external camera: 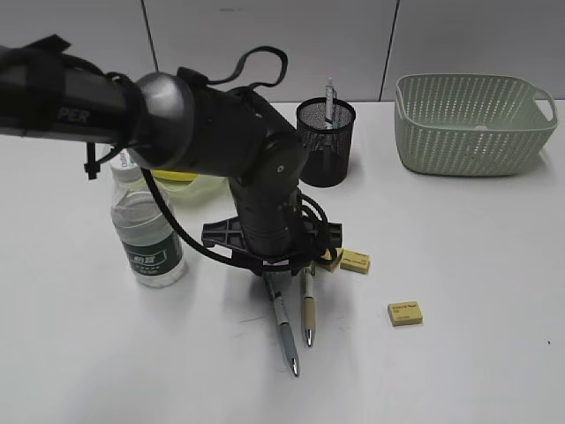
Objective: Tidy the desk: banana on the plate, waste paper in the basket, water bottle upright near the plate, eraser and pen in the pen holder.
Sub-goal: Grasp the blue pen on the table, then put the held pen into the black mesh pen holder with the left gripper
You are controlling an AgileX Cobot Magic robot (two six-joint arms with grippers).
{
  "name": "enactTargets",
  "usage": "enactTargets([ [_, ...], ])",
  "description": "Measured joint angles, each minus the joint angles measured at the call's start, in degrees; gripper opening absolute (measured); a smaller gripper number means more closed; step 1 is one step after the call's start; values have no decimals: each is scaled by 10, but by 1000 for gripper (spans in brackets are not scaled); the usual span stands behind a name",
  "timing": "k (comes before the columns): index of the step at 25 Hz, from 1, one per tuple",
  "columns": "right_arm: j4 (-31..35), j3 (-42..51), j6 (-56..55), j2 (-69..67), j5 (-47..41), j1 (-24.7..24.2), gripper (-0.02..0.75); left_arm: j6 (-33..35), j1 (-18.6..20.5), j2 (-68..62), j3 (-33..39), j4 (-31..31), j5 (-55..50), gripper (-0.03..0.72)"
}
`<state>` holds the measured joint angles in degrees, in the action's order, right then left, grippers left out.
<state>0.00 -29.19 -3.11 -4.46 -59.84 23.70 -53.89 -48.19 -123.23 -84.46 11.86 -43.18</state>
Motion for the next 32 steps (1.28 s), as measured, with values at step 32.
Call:
enactTargets([
  [32, 0, 0, 0, 0, 1, 0, 348, -186, 116, 25, -174, 558, 494, 130],
])
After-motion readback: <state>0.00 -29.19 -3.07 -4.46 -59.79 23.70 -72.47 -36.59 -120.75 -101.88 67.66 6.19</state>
